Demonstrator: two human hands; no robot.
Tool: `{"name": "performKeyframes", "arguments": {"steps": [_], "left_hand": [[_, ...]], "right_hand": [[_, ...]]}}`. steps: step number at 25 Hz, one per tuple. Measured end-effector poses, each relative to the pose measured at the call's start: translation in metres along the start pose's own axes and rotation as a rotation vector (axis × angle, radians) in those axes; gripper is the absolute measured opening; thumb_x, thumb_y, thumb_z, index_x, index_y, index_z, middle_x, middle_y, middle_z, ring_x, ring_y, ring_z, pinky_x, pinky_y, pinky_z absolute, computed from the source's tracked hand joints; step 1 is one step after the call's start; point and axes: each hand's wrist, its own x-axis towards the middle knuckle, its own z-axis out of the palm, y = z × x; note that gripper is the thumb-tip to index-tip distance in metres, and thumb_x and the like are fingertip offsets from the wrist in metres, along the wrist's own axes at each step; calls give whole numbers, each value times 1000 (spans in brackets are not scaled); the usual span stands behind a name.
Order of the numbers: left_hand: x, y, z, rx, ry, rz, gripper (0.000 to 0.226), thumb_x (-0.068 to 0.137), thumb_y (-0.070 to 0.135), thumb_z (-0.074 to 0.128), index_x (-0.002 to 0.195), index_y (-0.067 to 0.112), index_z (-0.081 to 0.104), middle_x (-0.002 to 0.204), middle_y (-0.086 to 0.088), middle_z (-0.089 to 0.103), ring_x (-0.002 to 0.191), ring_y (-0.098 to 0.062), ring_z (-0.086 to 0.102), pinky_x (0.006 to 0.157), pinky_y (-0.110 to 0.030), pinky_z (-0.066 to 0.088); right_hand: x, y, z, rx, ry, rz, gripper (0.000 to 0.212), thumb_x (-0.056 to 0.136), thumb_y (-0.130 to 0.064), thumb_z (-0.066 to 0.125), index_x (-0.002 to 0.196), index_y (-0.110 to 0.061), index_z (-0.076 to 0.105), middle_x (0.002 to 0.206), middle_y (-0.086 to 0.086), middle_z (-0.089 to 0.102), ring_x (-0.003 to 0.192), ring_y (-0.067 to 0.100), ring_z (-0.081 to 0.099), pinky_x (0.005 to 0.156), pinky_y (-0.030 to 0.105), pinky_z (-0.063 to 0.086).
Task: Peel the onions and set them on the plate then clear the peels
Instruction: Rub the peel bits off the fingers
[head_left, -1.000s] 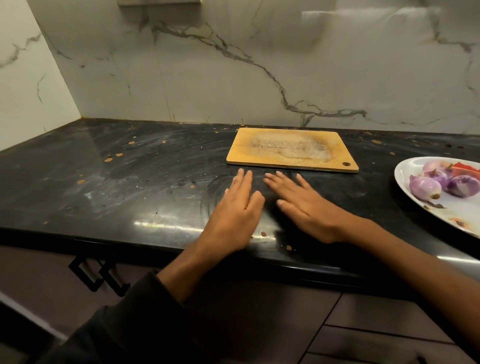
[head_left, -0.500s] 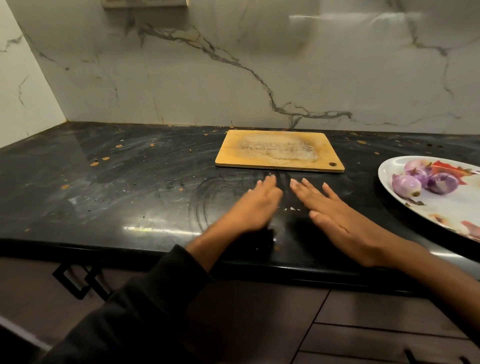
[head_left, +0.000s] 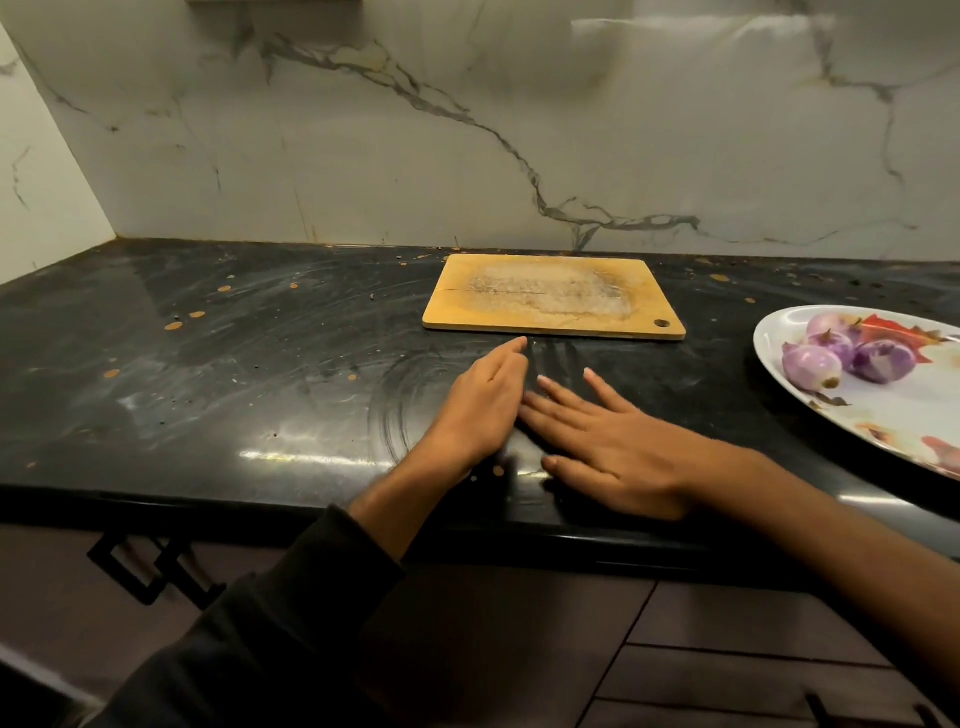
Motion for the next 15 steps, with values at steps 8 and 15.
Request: {"name": "performKeyframes", "arguments": {"steps": [8, 15], "left_hand": [[-2, -6, -9, -34, 21, -15, 46, 105, 24, 32, 149, 19, 43, 154, 5, 43, 142, -6, 35, 121, -30, 24], [-5, -7, -13, 1, 39, -20, 48, 104, 26, 32, 151, 20, 39, 156, 6, 39, 143, -7, 33, 120, -29, 22]], "right_hand": [[-3, -22, 0, 77, 37, -95, 63, 104, -56, 11, 158, -32, -10, 163, -16, -18, 146, -3, -26, 121, 38, -23], [-6, -5, 4, 273, 180, 512, 90, 93, -70, 11, 160, -13, -6, 168, 4, -7, 155, 15, -8, 127, 41, -2]]}}
